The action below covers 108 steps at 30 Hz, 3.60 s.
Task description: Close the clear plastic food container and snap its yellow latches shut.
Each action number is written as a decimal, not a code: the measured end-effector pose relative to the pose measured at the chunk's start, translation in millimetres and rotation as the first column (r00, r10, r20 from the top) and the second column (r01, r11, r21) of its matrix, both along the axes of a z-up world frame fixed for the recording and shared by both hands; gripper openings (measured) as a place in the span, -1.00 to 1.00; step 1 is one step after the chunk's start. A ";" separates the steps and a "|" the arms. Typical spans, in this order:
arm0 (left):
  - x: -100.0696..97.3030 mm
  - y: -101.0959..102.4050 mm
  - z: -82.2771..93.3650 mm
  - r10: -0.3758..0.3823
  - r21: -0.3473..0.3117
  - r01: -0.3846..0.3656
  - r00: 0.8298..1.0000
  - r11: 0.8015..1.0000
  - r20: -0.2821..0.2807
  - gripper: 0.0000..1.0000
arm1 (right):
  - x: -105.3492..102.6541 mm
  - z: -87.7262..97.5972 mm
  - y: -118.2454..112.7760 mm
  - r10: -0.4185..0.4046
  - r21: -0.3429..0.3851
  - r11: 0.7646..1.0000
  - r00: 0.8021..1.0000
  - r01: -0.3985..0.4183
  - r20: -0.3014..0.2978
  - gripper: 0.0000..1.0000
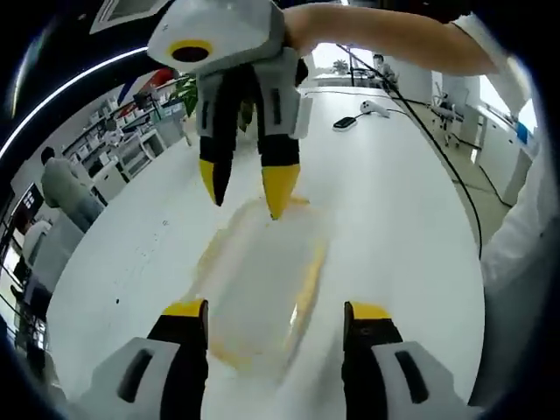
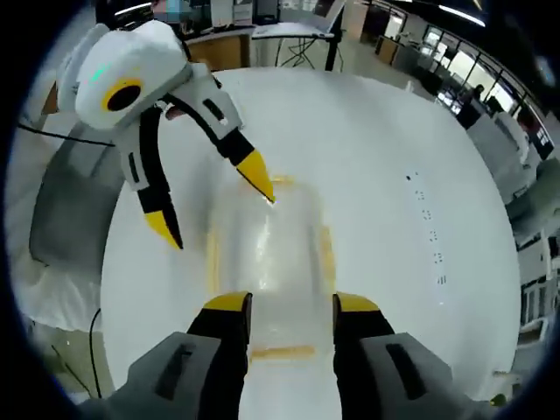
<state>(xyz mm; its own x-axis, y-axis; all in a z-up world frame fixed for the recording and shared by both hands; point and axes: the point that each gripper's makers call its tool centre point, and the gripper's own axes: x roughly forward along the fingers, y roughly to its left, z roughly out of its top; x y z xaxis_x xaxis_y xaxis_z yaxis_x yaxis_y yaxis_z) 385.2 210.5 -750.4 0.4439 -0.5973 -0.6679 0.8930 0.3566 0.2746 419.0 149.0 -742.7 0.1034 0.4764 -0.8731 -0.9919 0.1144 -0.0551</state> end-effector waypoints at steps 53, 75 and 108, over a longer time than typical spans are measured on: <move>21.3 37.4 -52.7 0.007 0.131 -0.003 1.000 0.991 -0.028 0.46 | -22.1 -67.6 -5.6 -0.095 0.140 0.985 0.995 0.099 -0.033 0.43; -11.5 154.3 -52.7 0.033 0.211 -0.018 0.997 0.977 -0.068 0.45 | -51.9 -67.6 110.4 -0.064 0.152 0.986 0.997 0.069 -0.041 0.43; 57.2 180.1 -51.4 -0.016 0.195 0.026 0.999 0.981 -0.052 0.46 | 6.2 -79.3 134.6 -0.142 0.076 0.987 0.990 0.143 -0.007 0.29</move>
<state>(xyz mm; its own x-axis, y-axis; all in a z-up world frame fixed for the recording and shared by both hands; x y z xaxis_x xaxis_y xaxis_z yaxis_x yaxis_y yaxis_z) 442.5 390.6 -801.7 0.3957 -0.4620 -0.7937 0.9141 0.2817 0.2918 425.2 283.6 -821.9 0.1741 0.5220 -0.8350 -0.9652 0.2585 -0.0396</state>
